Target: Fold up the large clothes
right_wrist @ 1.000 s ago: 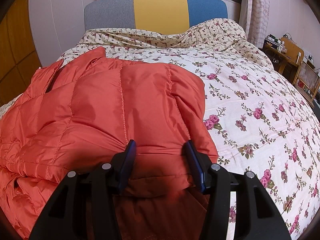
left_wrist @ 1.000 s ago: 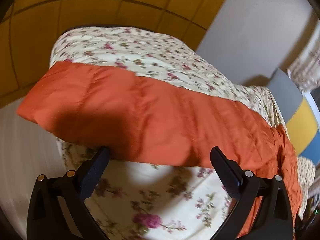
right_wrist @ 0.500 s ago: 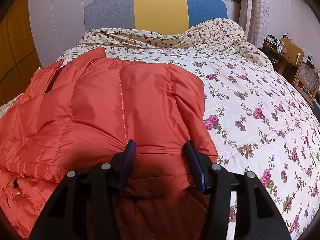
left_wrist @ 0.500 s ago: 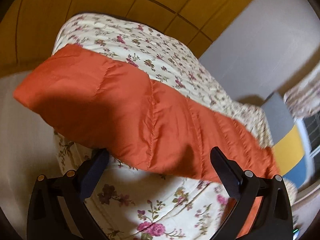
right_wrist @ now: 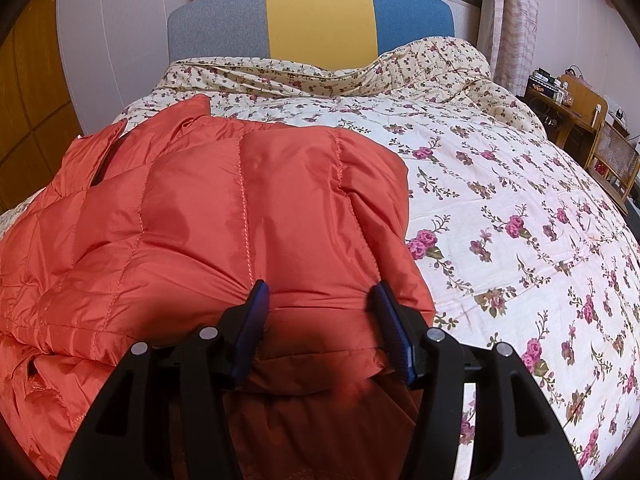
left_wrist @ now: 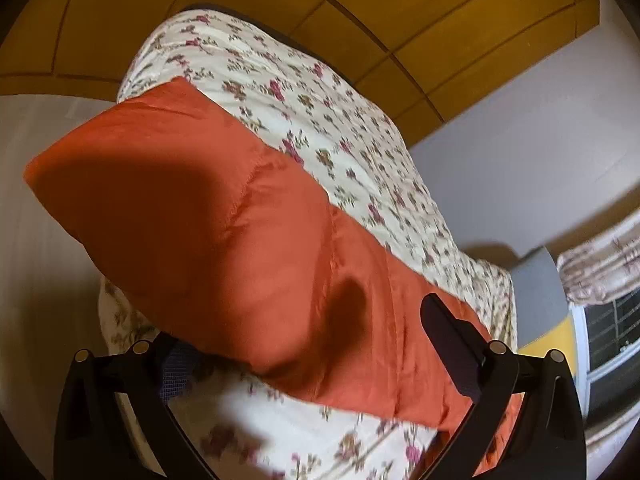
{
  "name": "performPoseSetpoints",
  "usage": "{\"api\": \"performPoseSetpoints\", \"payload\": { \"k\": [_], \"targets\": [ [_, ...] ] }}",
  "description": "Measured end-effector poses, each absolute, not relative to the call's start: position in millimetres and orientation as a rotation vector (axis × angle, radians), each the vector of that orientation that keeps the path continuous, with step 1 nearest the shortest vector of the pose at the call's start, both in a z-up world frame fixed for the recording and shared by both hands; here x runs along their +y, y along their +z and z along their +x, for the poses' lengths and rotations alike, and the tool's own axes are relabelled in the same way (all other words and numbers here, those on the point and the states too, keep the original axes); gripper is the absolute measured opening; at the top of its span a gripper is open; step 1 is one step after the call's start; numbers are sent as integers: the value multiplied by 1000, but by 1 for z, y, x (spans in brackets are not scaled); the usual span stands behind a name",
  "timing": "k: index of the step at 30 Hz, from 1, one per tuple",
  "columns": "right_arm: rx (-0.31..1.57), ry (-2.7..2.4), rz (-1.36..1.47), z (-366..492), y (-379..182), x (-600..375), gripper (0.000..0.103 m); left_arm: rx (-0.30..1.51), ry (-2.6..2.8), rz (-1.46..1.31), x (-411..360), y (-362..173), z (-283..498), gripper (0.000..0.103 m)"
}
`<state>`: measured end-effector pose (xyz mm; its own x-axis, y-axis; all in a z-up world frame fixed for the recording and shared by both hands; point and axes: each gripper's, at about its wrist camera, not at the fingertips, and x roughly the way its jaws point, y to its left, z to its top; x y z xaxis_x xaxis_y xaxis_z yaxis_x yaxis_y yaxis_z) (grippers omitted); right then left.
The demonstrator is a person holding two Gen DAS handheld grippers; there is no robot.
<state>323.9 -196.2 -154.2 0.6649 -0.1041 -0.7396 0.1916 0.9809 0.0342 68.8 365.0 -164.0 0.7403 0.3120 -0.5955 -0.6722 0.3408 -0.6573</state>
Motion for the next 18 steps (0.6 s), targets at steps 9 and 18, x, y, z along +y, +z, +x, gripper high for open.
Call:
{"api": "performPoseSetpoints", "payload": {
  "k": [9,18],
  "targets": [
    [827,-167,114,324,-154,-196,55,402,825,-1037,376,-161,82,22],
    [827,-169,114,324,-154,-196,55,322,706,-604,297,-88,131,22]
  ]
}}
